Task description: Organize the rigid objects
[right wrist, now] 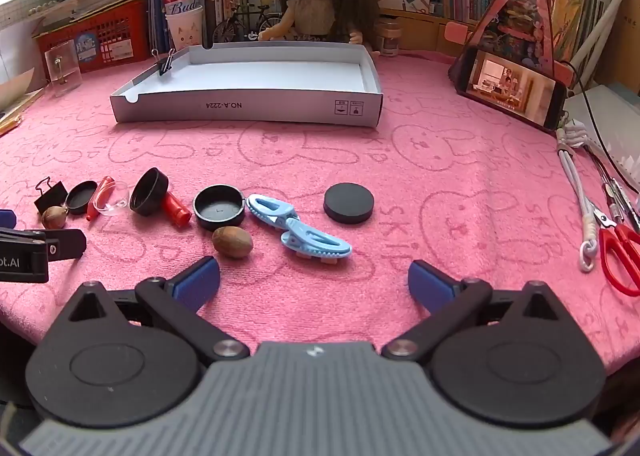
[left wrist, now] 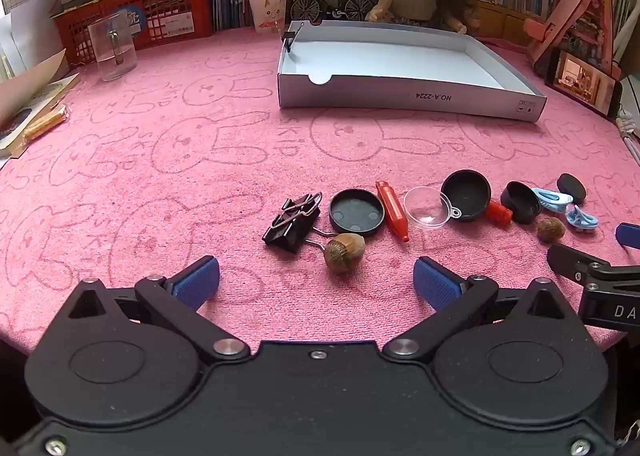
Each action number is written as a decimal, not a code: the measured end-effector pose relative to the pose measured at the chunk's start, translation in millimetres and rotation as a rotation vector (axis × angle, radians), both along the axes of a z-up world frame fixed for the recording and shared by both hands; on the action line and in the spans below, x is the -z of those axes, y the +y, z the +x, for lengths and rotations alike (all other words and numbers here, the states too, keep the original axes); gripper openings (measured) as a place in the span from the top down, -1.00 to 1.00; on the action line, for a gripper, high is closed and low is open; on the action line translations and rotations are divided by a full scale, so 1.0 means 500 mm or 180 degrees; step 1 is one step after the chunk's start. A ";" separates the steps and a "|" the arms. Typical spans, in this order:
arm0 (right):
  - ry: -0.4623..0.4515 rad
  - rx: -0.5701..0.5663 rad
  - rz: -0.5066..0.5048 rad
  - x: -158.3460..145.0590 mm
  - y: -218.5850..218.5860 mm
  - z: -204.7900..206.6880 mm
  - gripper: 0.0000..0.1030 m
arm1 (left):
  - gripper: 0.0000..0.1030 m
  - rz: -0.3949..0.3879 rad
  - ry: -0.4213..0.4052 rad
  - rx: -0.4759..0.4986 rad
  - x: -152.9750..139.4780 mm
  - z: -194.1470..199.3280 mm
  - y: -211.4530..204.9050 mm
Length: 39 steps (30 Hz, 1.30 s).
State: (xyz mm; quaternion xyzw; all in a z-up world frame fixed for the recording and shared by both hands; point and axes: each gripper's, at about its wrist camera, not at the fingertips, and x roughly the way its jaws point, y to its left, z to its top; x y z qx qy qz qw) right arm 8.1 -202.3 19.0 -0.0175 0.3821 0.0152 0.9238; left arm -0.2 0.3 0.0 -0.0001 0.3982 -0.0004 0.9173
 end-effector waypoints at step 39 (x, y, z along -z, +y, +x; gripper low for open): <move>0.0012 0.0002 0.0000 0.000 0.001 -0.001 -1.00 | -1.00 0.0020 0.0032 -0.0005 0.001 0.001 0.000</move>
